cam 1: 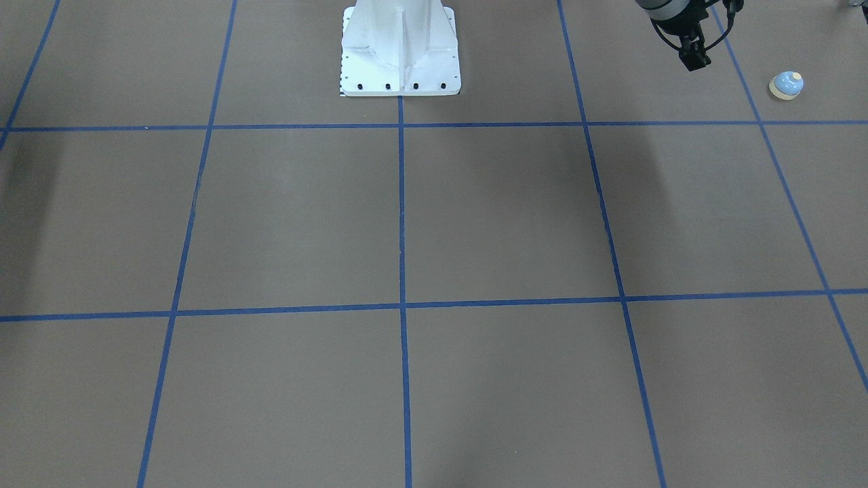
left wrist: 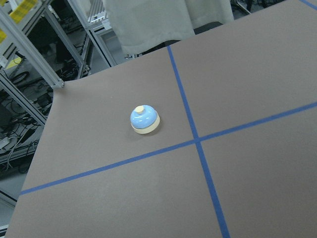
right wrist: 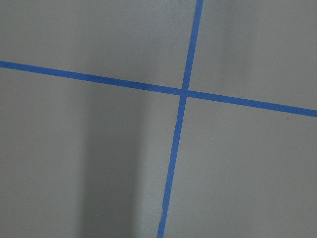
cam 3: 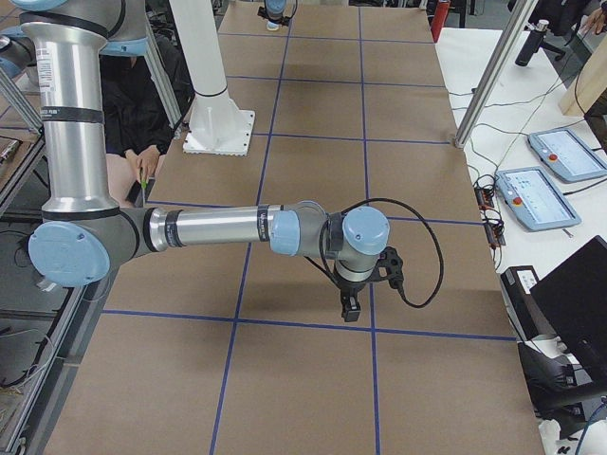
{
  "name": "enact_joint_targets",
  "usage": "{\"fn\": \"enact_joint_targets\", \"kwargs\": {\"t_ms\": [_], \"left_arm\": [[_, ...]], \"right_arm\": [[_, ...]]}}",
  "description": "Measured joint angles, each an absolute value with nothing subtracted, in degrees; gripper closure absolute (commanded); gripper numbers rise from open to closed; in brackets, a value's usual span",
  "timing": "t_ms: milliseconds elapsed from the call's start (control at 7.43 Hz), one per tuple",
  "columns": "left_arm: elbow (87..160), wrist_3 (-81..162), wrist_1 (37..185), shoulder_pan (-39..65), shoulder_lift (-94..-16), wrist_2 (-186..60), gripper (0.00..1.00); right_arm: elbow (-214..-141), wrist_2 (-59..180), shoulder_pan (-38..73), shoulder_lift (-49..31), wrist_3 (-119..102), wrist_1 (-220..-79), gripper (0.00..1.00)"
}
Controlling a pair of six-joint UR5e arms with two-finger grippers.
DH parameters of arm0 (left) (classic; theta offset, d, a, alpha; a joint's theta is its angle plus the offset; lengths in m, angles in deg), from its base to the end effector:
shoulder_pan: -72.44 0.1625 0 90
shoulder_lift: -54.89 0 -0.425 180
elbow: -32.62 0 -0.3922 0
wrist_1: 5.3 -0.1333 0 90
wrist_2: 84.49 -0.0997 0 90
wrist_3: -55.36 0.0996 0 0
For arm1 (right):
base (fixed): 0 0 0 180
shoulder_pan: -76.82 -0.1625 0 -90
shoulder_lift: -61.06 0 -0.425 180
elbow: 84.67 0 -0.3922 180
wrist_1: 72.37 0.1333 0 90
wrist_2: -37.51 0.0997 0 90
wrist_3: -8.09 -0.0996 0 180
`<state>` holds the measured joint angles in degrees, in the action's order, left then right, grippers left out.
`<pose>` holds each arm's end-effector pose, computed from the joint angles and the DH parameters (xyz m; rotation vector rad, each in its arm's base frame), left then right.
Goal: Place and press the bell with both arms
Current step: 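Move the left gripper toward the blue service bell near the robot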
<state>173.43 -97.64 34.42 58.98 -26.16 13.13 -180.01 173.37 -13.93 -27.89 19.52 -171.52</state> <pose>0.2737 -0.1890 0.4329 -0.0637 -0.2038 -1.3396 0.0683 -0.4929 0.6179 0.0396 -0.8014 -0.1570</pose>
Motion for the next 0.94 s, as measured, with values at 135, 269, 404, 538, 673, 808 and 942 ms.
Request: {"fn": "enact_joint_targets", "kwargs": {"t_ms": [135,269,404,538,673,808,942], "left_arm": [[173.1,-103.1,34.5,62.5,-23.9,13.1,0.00],[172.6,-108.1,34.9,65.8,-22.5,13.2,0.00],[171.1,-112.7,36.3,68.9,-21.8,13.2,0.00],[169.0,-116.4,39.1,71.4,-20.7,13.2,0.00],[167.1,-119.1,43.0,73.3,-18.6,13.2,0.00],[165.4,-120.8,47.6,74.7,-15.5,13.0,0.00],[163.4,-121.9,53.0,75.6,-12.2,12.6,0.00]], "right_arm": [[-180.0,173.2,-13.9,-27.8,19.5,-171.5,0.00],[-180.0,173.0,-13.9,-27.7,19.5,-171.5,0.00],[-180.0,172.6,-13.9,-27.5,19.5,-171.5,0.00],[-180.0,172.3,-13.9,-27.3,19.5,-171.5,0.00],[-179.9,172.1,-13.9,-27.2,19.5,-171.4,0.00],[-179.8,172.0,-13.9,-27.1,19.5,-171.4,0.00],[-179.8,172.0,-13.9,-27.1,19.5,-171.4,0.00]]}}
